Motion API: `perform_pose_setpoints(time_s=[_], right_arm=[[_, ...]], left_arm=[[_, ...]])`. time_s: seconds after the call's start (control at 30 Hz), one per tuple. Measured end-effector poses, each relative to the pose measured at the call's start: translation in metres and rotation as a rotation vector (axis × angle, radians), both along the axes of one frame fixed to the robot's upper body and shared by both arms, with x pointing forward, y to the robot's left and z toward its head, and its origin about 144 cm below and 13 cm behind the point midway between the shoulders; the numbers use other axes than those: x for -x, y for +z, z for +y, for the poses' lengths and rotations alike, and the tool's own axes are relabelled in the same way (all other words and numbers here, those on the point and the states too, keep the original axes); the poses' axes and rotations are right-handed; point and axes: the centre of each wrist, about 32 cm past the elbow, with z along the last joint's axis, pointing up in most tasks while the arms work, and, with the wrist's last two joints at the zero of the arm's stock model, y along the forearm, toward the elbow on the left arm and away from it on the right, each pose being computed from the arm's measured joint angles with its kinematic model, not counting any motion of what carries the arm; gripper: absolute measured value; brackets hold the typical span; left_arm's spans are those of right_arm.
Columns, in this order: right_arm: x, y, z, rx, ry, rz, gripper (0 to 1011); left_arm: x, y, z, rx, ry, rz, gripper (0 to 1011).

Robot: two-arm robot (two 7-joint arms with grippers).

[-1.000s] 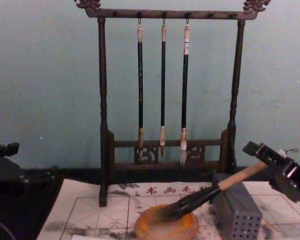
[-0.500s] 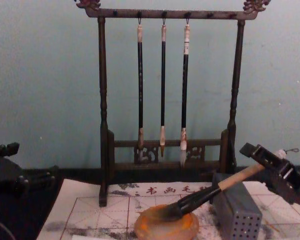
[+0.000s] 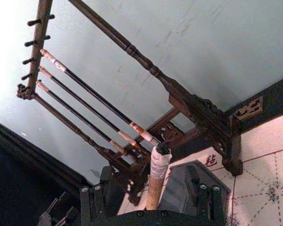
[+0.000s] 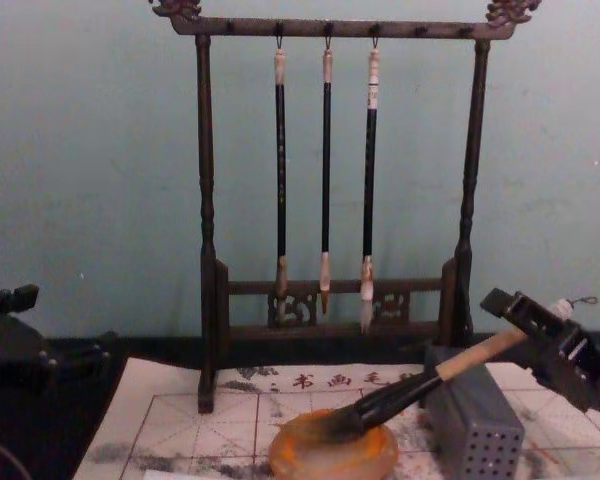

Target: Pick up the brush from the inkstone, write on the paper, then place the brush back to its original position.

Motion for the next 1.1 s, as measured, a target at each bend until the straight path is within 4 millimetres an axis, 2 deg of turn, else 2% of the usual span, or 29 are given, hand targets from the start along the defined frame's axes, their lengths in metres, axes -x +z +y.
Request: perform_pose_setpoints(time_s=[0.93,1.1], right_arm=[[0.0000,0.0002,-0.0002,0.000,-0.001,-0.002,1003],[0.0000,0.0002,-0.0002,0.000,0.000,-0.002,909]], left_arm=[[0.0000,0.0000,0.0000,0.000,0.000,0.000,1001],[0.0000,0.0000,0.0000,0.000,0.000,0.000,1001]])
